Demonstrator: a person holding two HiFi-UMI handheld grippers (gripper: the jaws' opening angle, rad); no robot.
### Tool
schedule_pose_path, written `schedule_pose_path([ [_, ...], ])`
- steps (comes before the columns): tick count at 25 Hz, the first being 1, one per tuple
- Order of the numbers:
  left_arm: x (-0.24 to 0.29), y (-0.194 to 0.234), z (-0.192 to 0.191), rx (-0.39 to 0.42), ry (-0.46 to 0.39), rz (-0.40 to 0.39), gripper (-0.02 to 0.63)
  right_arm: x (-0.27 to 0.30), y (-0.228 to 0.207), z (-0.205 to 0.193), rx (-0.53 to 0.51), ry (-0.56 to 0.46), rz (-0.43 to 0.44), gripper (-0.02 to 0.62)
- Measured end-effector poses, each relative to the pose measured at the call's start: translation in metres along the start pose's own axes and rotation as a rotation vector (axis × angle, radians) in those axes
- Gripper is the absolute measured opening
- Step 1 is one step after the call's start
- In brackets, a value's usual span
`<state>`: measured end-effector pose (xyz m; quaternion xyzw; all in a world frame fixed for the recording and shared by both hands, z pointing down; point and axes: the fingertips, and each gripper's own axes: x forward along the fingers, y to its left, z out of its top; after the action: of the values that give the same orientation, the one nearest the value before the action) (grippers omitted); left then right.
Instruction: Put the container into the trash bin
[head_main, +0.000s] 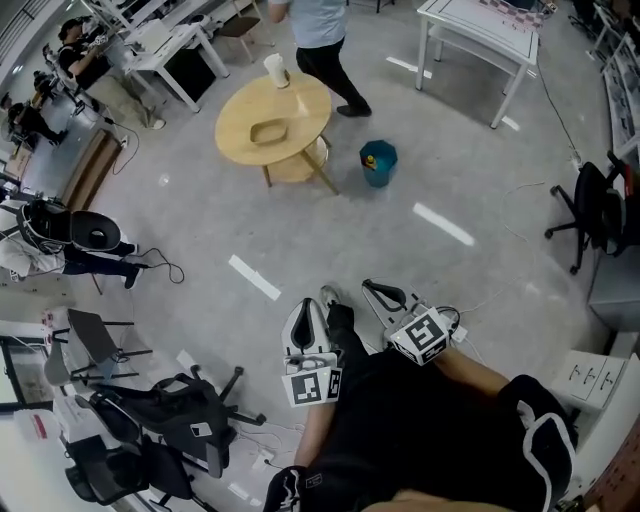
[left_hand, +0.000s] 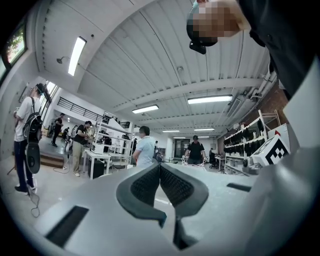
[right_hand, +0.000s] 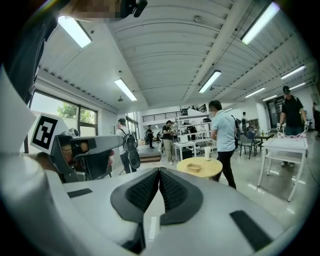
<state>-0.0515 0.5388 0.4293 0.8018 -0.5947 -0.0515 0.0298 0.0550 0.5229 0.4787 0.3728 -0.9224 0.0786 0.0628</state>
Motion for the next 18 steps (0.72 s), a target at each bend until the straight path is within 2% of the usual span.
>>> schedule_pose_path([
  [6, 0.063, 0.062, -0.001, -0.013, -0.019, -0.018, 0.011, 0.079, -0.022, 0.005, -0.023, 0.029, -0.017, 0.026],
  [12, 0.122, 0.15, 0.018, -0.015, -0.043, -0.028, 0.011, 0.179, -0.032, 0.038, -0.053, 0.035, -0.041, 0.026],
  [18, 0.157, 0.223, 0.025, -0.032, -0.039, -0.051, 0.011, 0.257, -0.041, 0.062, -0.055, 0.037, -0.084, 0.026],
])
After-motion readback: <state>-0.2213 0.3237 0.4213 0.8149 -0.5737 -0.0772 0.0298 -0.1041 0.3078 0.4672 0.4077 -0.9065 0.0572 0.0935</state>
